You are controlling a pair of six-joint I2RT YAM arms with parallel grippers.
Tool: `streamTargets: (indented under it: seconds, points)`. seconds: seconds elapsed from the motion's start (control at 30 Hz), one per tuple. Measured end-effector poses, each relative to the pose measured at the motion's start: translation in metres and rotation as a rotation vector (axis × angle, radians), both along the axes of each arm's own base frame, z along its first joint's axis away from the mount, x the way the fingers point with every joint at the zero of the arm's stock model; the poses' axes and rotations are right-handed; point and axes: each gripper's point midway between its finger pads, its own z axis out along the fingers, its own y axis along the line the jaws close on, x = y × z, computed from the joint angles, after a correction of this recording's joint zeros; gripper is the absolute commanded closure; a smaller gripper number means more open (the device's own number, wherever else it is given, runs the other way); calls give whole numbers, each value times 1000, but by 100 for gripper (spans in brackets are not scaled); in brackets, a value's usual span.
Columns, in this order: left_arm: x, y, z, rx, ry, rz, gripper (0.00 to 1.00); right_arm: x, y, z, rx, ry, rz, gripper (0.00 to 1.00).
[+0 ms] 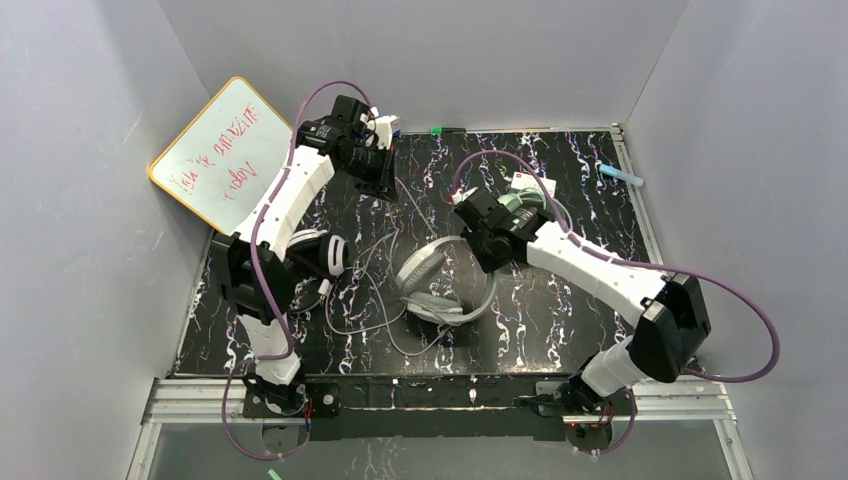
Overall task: Wrap the headphones
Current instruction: Wrap the headphones cable around the headphones.
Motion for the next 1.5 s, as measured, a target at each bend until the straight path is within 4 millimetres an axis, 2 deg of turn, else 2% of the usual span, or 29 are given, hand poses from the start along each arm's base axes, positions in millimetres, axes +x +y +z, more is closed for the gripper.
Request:
streamTargets:
  seconds: [0.17,0.4,0.57,0.77,0.9,1.03,1.2,1.3,1.4,1.5]
  points:
    - [-13,-9,9,-84,24,-7,98,24,-15,6,-115,-86,-125,99]
    - [-35,-28,20,-249,96,-1,97,52,-16,3,-189,-133,-237,99]
    - [-51,-31,35,-334,81,23,96,78,-13,-3,-122,-117,-352,99]
    - [-79,-45,34,-420,60,36,91,109,1,18,30,-149,-450,99]
    - [-98,-66,29,-450,53,3,81,123,17,35,128,-173,-506,99]
    - [-112,-75,17,-461,47,-6,63,128,24,43,203,-163,-547,99]
    - [-129,-62,-8,-442,26,27,42,136,29,57,288,-144,-566,99]
    - [-137,-54,-16,-439,-19,30,28,143,33,84,349,-159,-560,99]
    - [-146,-44,-21,-437,-99,30,25,149,41,114,422,-186,-545,99]
    - [-153,-32,-24,-432,-199,39,25,150,46,134,471,-198,-528,99]
